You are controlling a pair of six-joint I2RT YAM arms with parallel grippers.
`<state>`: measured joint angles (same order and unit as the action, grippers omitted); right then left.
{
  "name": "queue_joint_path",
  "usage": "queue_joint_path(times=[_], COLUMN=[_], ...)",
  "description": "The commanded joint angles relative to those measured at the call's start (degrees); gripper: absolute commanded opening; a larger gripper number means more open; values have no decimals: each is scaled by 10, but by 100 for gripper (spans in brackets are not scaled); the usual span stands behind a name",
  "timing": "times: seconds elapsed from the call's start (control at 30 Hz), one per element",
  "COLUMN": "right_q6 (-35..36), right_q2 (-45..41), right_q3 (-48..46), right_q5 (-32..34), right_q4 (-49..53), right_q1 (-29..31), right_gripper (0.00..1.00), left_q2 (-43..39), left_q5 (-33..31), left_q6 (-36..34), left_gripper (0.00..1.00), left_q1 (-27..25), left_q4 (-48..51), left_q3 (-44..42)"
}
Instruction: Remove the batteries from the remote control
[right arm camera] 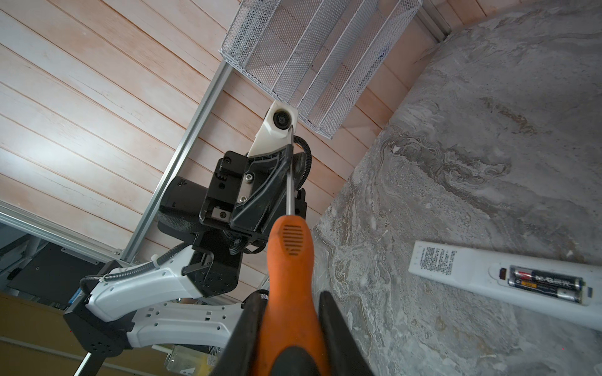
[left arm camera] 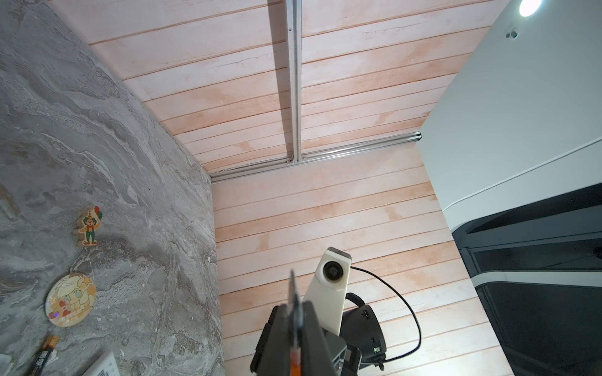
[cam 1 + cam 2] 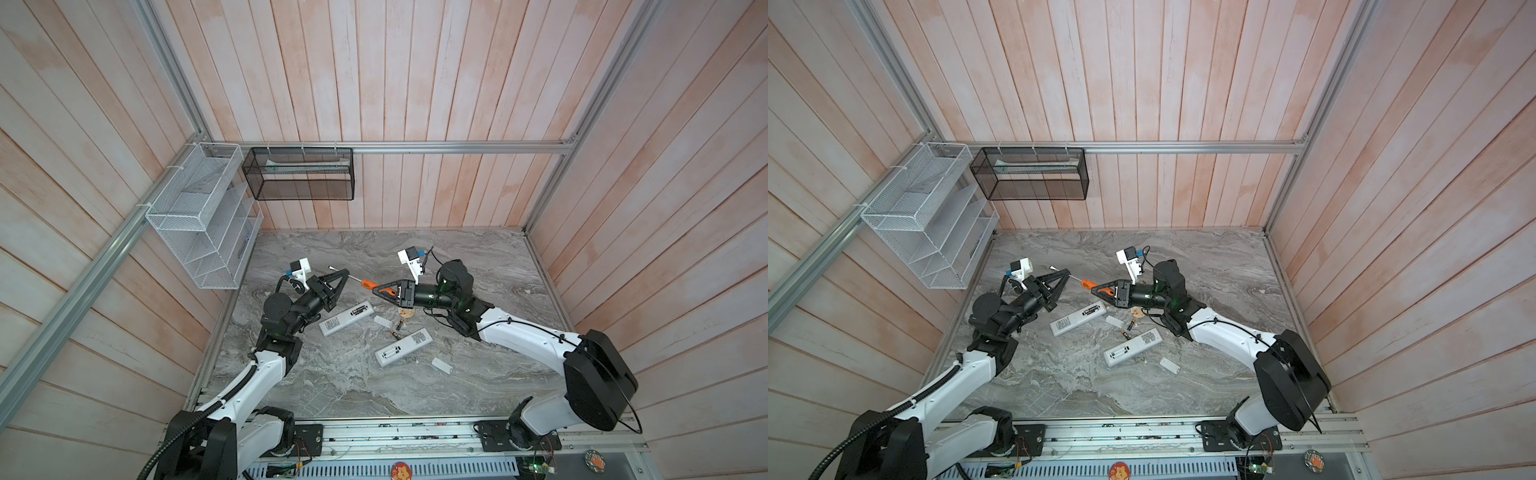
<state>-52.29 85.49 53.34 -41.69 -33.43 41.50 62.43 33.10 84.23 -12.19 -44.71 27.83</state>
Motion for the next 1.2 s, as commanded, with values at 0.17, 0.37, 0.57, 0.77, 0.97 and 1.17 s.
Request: queue_joint_path(times=[0.17, 0.37, 0.57, 0.77, 0.97, 1.17], right_q6=[30, 98, 243, 295, 312, 310], right_q2=[-22, -75, -95, -138, -175, -183], right_q3=[14, 22, 76, 67, 38, 21], right_q5=[14, 24, 51, 88, 76, 56], right_q4=[34, 206, 473, 569, 588, 575], right_q1=[-13, -73, -134, -178, -216, -225], right_gripper=[2, 0, 0, 0, 0, 0], left_q2=[-37, -91, 14, 136, 220, 287], left_q5=[21, 47, -8, -139, -212, -233], left_q6=[-65, -305, -566, -758, -982, -1093], left_gripper=[28, 80, 100, 100, 100, 100], left_q1=[7, 24, 13, -54, -95, -106], left_q4=[72, 406, 695, 821, 883, 883], left_q3=[0, 76, 192, 297, 338, 322])
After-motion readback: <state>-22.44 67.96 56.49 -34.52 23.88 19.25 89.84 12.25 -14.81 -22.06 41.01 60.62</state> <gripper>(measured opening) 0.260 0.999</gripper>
